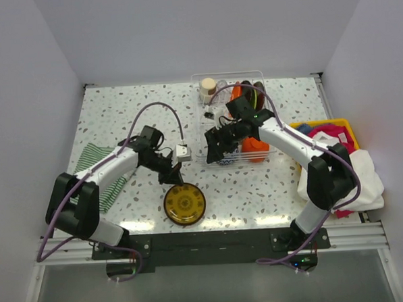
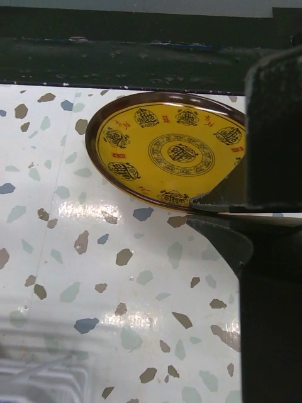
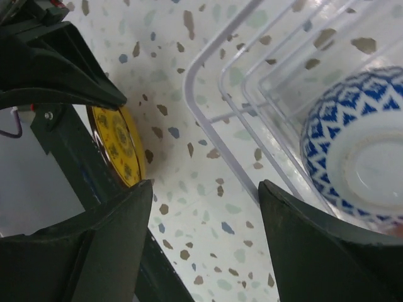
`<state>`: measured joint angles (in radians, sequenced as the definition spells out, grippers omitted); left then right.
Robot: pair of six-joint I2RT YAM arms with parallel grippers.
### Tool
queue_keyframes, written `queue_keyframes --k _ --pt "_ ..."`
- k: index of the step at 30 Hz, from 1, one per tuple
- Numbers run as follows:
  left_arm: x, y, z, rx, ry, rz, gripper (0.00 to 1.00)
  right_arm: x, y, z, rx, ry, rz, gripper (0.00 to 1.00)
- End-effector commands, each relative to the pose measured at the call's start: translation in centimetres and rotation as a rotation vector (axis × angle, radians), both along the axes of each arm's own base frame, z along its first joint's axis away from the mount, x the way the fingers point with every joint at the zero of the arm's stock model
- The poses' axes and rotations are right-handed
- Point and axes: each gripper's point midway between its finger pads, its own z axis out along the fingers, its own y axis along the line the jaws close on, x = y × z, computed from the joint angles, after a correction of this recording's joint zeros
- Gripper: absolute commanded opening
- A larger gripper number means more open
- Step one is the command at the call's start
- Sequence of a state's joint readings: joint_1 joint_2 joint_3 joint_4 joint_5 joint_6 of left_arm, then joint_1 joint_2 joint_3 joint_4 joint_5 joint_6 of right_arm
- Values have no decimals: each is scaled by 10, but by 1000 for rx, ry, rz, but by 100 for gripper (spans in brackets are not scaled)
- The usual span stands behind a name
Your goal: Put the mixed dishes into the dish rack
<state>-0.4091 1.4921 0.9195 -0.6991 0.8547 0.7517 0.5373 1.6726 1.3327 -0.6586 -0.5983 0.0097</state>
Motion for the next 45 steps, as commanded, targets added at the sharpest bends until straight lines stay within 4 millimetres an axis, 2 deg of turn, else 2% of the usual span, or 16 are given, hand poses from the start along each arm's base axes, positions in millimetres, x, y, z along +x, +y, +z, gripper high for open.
queue_keyframes --k 1,10,15,18,29,33,34,36,37,39,40,41,42,43,44,45 --pt "7 -14 37 -117 -12 19 0 -45 28 28 186 0 205 73" --pt "31 -13 75 -248 31 105 0 -73 44 32 276 -23 321 72" --pt "33 -13 80 -253 25 104 0 -58 37 34 219 -146 271 72" --pt "31 -12 82 -259 23 98 0 -49 36 47 217 -234 254 72" --pt "42 -12 123 -363 16 99 0 -42 45 40 208 -159 230 66" --pt "46 -10 125 -368 9 112 0 -34 54 39 226 -144 214 51" --pt "46 -10 125 -372 13 113 0 -33 56 40 231 -119 194 37" --pt "48 -10 124 -378 12 122 0 -27 60 43 230 -115 168 20" --pt "49 -10 125 -378 21 136 0 -21 60 42 221 -114 138 0" --pt "62 -8 125 -354 15 209 13 -8 60 47 196 -113 44 0" --pt "72 -2 129 -349 0 273 28 -4 59 50 187 -119 24 0" --pt "94 1 143 -377 -91 331 34 1 57 58 172 -131 5 0" --pt "111 21 165 -402 -98 508 37 9 54 60 142 -153 -36 0" --pt "117 30 168 -437 -103 599 45 23 46 61 90 -184 -115 0" --pt "135 38 205 -543 -264 650 50 33 42 71 76 -213 -158 0" --pt "138 51 233 -613 -309 787 56 41 38 77 62 -230 -195 0"
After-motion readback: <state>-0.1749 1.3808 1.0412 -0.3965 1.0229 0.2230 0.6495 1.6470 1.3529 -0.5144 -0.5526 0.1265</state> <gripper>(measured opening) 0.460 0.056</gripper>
